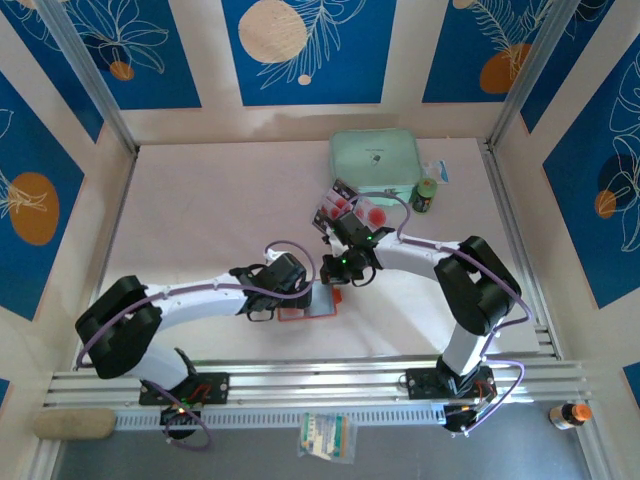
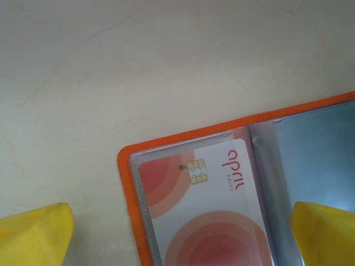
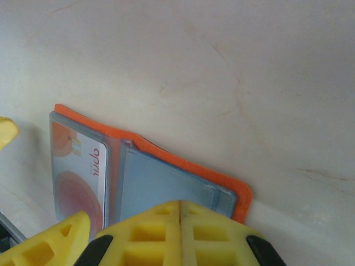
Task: Put the credit cards into the card holder
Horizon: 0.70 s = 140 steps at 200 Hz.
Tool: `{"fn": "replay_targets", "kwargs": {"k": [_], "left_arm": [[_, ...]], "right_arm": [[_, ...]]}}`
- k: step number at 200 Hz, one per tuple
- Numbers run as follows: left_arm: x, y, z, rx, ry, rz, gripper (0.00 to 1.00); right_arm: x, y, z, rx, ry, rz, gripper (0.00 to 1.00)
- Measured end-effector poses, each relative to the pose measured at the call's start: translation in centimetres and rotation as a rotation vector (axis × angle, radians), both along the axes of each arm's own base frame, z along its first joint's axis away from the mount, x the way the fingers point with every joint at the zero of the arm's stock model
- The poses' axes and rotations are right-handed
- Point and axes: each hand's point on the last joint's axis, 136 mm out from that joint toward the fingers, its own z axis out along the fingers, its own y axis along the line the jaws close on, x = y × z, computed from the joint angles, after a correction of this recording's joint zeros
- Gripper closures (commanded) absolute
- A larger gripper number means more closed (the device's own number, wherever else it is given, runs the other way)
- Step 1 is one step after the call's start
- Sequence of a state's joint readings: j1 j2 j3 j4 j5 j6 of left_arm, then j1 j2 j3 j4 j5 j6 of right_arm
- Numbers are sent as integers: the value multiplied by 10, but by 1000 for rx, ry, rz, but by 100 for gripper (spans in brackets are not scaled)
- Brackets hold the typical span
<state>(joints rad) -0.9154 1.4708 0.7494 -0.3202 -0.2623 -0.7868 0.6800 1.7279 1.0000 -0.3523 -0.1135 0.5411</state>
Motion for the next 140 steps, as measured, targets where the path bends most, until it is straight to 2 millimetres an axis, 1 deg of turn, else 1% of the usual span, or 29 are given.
{"fn": "replay_targets", "kwargs": {"k": [49, 88, 117, 140], "left_arm": [[0, 0, -2, 4, 2, -4, 0], [-1, 0, -5, 14, 9, -5, 0], [-1, 0, -7, 19, 11, -8, 0], [0, 0, -6, 17, 8, -10, 0]], "right_arm": [[-1, 2, -9, -3, 18, 5, 100], [-6, 13, -18, 18, 44, 17, 100], [-11, 22, -18, 38, 54, 30, 100], [-12, 25, -19, 47, 59, 31, 100]]}}
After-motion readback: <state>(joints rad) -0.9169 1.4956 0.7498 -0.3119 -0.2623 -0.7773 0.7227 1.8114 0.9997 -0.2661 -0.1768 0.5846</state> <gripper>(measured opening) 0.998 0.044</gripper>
